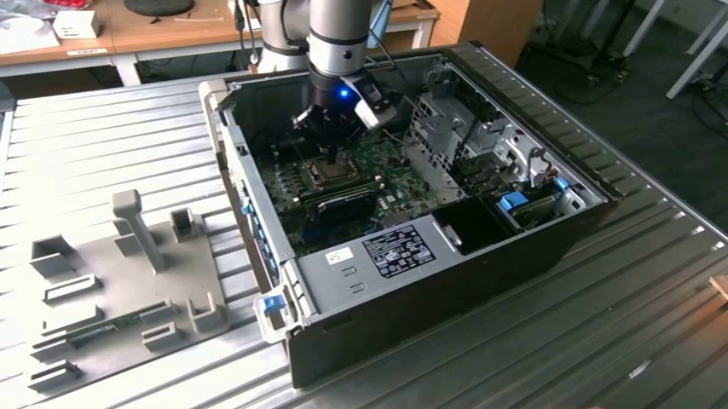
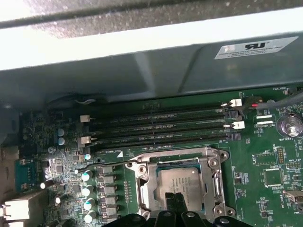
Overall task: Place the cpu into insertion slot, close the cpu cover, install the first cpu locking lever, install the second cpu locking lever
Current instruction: 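Close the cpu cover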
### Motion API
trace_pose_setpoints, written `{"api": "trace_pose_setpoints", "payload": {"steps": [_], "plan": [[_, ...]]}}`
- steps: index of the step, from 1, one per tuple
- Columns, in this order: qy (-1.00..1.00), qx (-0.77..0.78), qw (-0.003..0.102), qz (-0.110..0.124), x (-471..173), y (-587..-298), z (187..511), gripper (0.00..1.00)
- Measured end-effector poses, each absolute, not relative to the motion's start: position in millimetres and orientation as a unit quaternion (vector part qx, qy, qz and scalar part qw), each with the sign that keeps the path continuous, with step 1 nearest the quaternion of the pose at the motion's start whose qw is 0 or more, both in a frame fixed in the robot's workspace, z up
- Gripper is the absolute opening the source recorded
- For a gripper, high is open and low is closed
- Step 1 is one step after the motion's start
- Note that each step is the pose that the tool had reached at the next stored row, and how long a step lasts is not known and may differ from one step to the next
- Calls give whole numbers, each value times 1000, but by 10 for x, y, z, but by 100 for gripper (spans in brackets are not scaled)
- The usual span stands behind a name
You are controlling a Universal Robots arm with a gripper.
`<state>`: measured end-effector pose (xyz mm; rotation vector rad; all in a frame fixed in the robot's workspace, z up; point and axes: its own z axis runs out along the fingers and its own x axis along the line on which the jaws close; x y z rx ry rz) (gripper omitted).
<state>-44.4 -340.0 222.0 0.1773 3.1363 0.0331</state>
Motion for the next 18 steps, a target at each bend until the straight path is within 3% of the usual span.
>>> {"api": "trace_pose_setpoints", "payload": {"steps": [13,18], "plan": [[999,54,0,11,-444,-3400,2216,10],[999,41,7,11,-444,-3400,2203,10]]}}
